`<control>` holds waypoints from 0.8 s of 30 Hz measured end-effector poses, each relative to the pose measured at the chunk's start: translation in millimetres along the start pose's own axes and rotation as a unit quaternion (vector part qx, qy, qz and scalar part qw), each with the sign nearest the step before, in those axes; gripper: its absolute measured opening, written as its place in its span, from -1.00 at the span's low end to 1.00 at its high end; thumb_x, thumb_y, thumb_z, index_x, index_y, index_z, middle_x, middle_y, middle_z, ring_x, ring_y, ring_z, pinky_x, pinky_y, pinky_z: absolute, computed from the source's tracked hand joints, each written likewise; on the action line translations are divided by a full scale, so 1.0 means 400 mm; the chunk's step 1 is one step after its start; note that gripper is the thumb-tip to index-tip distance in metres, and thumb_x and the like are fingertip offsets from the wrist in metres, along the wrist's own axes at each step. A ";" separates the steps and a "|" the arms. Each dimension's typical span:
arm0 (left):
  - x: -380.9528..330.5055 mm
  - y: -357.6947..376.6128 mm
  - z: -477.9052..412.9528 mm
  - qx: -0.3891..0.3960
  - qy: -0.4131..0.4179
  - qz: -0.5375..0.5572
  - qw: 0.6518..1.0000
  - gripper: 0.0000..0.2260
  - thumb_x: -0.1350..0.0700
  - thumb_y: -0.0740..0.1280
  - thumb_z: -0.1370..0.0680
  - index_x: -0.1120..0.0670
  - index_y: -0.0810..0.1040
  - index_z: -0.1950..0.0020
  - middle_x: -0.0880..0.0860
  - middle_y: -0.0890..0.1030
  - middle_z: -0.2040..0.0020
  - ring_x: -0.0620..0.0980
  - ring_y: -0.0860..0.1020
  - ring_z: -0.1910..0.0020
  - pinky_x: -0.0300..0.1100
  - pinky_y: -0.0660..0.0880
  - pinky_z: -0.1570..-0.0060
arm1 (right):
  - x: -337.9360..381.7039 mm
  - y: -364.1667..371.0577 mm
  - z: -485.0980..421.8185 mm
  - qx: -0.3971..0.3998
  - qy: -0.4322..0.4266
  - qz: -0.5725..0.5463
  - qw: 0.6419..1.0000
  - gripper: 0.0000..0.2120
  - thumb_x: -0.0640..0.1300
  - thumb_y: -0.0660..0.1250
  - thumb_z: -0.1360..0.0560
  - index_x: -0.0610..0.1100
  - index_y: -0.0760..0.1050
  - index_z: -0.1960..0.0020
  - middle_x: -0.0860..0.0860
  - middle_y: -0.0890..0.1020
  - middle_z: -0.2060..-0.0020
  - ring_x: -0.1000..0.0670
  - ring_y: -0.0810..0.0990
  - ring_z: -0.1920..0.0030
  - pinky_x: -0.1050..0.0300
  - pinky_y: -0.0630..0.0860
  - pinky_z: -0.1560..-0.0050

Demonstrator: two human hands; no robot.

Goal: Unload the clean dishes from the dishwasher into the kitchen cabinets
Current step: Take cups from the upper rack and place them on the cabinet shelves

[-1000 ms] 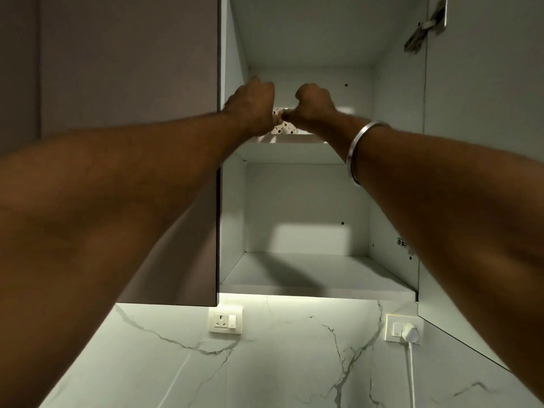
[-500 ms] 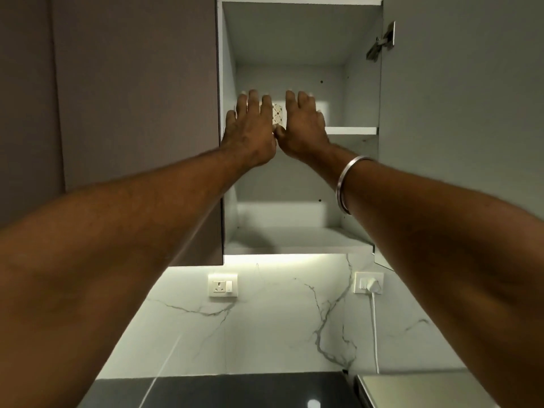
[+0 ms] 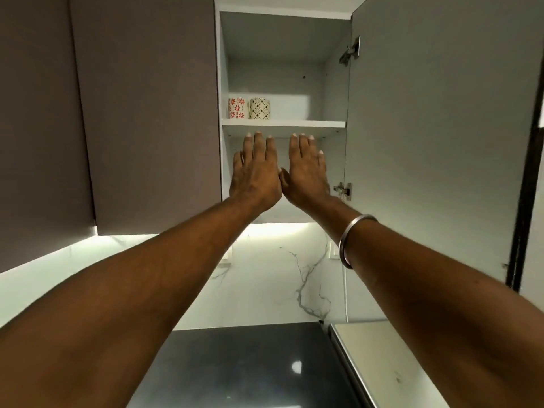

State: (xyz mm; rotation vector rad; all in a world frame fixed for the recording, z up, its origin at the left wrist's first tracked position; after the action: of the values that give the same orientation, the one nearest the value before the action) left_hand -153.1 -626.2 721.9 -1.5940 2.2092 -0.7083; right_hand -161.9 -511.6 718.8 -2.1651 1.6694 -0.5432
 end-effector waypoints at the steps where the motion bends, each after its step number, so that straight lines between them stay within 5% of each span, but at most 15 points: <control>1: -0.013 -0.008 0.025 0.004 -0.001 -0.005 1.000 -0.28 -0.09 0.22 -0.67 0.10 -0.09 -0.68 0.17 -0.07 -0.68 0.21 -0.11 -0.66 0.17 0.01 -0.61 | -0.002 -0.013 0.024 0.003 -0.002 0.000 1.000 -0.25 0.12 0.15 -0.64 -0.18 -0.13 -0.63 -0.17 -0.05 -0.62 -0.19 -0.14 -0.62 -0.26 -0.04 -0.58; 15: -0.230 -0.098 0.409 0.071 -0.040 0.005 0.997 -0.37 -0.08 0.14 -0.70 0.08 -0.03 -0.68 0.14 -0.01 -0.68 0.17 -0.04 -0.66 0.13 0.07 -0.60 | -0.036 -0.177 0.431 0.070 -0.017 -0.002 0.997 -0.34 0.04 0.10 -0.68 -0.17 -0.11 -0.64 -0.15 -0.07 -0.63 -0.16 -0.17 -0.62 -0.23 -0.08 -0.58; 24: -0.343 -0.093 0.673 0.084 -0.044 0.070 0.993 -0.47 0.03 0.22 -0.66 0.11 0.21 -0.62 0.13 0.31 -0.57 0.15 0.28 -0.53 0.09 0.32 -0.44 | -0.080 -0.208 0.717 0.121 0.003 -0.022 0.992 -0.37 -0.05 0.13 -0.67 -0.17 -0.05 -0.64 -0.14 0.03 -0.63 -0.15 -0.09 -0.63 -0.20 -0.06 -0.59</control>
State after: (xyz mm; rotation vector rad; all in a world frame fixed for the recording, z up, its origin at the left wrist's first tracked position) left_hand 63.0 -560.3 517.6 -1.3495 2.1118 -0.7473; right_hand 43.9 -448.0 509.4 -2.0303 1.4759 -0.7253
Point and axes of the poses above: each hand's wrist, its own z-axis away from the middle knuckle, its own y-axis out of the palm, x = y × z, the point moved 5 cm from there along -z, towards the middle knuckle
